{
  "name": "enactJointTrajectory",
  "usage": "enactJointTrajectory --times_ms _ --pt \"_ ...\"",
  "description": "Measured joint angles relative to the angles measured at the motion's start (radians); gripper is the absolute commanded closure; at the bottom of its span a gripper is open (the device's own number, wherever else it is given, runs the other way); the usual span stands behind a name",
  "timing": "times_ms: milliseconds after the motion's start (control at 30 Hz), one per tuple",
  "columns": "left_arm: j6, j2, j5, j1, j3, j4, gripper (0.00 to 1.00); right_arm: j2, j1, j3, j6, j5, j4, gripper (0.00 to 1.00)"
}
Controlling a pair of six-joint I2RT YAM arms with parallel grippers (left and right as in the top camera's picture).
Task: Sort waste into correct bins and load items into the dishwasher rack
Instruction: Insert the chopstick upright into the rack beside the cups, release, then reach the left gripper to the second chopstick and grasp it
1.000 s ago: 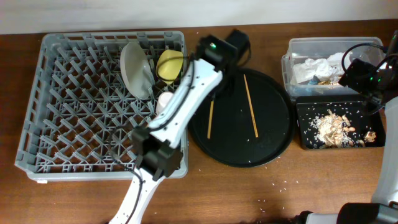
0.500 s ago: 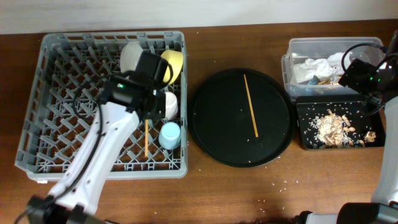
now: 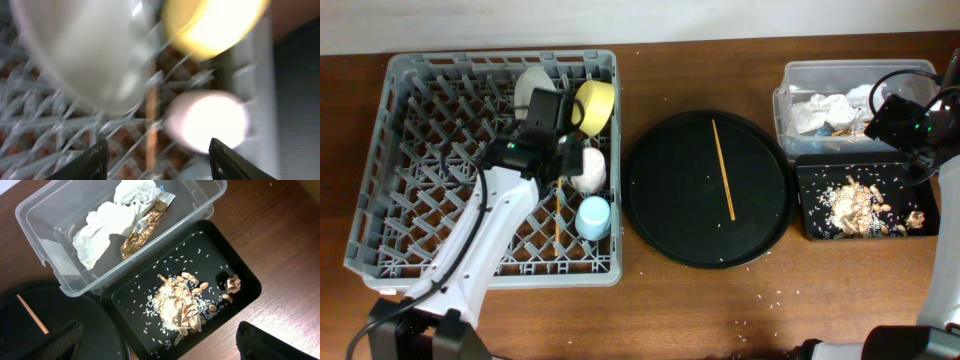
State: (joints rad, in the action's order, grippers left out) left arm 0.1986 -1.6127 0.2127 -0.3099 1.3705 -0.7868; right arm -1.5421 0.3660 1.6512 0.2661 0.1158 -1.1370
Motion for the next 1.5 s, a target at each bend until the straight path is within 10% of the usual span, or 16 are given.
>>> enactJointTrajectory --times_ms 167,433,1133,1433,1500 --pt "0.007 -0.045 -0.064 -0.197 0.267 0.001 0.37 0.0 0.0 0.0 0.0 0.0 -0.002 0.02" --pt "0.126 -0.664 -0.085 -0.42 0.762 -0.088 0.37 0.0 0.0 0.0 0.0 0.0 -0.001 0.01" --pt "0.278 -0.886 -0.021 -0.547 0.8 -0.016 0.73 0.0 0.0 0.0 0.0 0.0 0.0 0.01" --pt "0.279 -0.925 -0.014 -0.549 0.808 -0.005 0.74 0.0 0.0 0.0 0.0 0.0 -0.001 0.01" --pt "0.278 -0.925 -0.013 -0.55 0.808 -0.005 0.91 0.0 0.0 0.0 0.0 0.0 0.0 0.02"
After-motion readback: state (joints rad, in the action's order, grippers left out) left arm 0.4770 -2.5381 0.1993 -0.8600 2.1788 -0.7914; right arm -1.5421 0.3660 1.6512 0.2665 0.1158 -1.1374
